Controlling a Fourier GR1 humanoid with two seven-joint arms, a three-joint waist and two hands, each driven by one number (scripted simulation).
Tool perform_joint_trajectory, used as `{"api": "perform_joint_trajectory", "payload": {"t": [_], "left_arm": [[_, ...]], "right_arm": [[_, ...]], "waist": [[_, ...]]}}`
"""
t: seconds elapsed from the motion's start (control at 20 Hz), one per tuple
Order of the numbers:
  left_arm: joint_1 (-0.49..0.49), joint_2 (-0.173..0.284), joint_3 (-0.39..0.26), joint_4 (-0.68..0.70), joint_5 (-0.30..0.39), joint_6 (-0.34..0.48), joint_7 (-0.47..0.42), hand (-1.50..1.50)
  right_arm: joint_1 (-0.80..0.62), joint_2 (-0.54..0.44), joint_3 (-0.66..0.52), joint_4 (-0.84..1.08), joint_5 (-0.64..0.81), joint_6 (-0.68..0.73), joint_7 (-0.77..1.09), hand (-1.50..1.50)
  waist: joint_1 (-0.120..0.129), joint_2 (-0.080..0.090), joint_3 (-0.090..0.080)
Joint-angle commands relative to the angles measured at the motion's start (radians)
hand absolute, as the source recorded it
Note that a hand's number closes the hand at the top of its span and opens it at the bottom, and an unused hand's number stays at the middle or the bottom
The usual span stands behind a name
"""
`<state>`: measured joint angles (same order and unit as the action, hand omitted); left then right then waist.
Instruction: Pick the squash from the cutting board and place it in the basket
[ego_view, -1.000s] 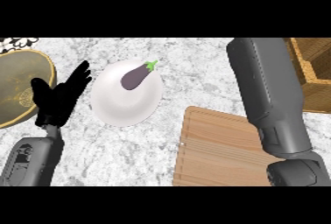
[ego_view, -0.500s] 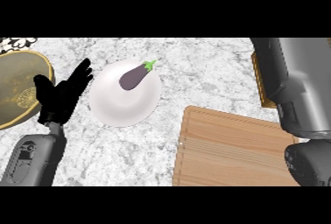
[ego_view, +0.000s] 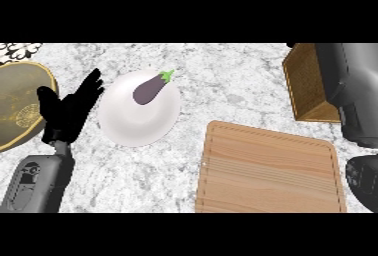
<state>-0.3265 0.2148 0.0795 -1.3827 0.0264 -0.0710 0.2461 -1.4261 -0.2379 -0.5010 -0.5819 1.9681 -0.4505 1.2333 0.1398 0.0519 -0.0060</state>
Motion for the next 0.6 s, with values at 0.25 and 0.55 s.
{"api": "perform_joint_trajectory", "payload": {"t": [0.25, 0.55], "left_arm": [[0.015, 0.006, 0.020, -0.001, -0.001, 0.014, -0.009, 0.00], [0.006, 0.016, 0.039, 0.007, 0.013, 0.014, 0.018, 0.00]], "right_arm": [[0.023, 0.041, -0.093, 0.030, 0.132, 0.000, 0.254, 1.50], [0.060, 0.087, -0.154, -0.011, 0.178, -0.071, 0.254, 1.50]], "waist": [[-0.036, -0.014, 0.003], [-0.058, -0.021, 0.005]]}}
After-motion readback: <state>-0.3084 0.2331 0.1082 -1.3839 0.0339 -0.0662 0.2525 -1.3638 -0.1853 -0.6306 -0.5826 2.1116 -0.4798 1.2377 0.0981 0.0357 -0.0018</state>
